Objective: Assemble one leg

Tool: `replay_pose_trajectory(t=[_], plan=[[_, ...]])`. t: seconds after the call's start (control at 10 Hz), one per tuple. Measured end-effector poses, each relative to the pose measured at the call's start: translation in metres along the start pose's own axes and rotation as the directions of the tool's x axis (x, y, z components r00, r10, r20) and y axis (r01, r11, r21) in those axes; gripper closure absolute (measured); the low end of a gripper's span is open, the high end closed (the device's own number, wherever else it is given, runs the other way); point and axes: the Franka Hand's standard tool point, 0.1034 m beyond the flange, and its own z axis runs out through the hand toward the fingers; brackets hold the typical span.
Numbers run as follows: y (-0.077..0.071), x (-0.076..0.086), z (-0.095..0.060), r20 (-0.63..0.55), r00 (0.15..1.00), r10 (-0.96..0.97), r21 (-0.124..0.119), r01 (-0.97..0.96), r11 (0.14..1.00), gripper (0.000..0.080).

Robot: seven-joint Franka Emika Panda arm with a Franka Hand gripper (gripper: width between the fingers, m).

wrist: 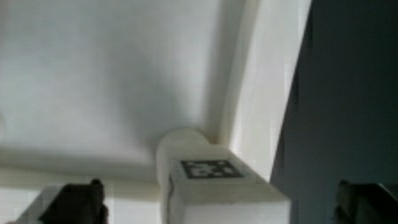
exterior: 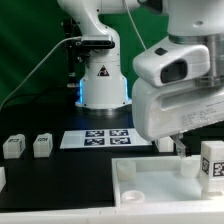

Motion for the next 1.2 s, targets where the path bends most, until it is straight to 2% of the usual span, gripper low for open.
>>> replay_pose_trajectory(t=[0.1, 0.4, 0.6, 0.8, 0.9, 1.0, 1.2], plan=[[0.001, 0.008, 0.002, 0.011, 1.000, -0.001, 0.005, 0.001, 1.000, 0.0151], [-0.006, 0.011, 0.015, -0.008, 1.000, -0.010, 0.002, 0.010, 1.000, 0.0151], [-0.007, 0.013, 0.015, -0.016, 1.000, -0.012, 0.001, 0.012, 1.000, 0.0151], [-0.007, 0.013, 0.015, -0.016, 1.000, -0.013, 0.001, 0.013, 1.000, 0.0409], [0.003, 0.013, 0.014, -0.016, 1.000, -0.012, -0.020, 0.012, 1.000, 0.0409], [0.005, 0.013, 0.015, -0.015, 1.000, -0.010, -0.023, 0.010, 1.000, 0.0495], [0.006, 0.013, 0.015, -0.015, 1.000, -0.009, -0.024, 0.009, 1.000, 0.0496]])
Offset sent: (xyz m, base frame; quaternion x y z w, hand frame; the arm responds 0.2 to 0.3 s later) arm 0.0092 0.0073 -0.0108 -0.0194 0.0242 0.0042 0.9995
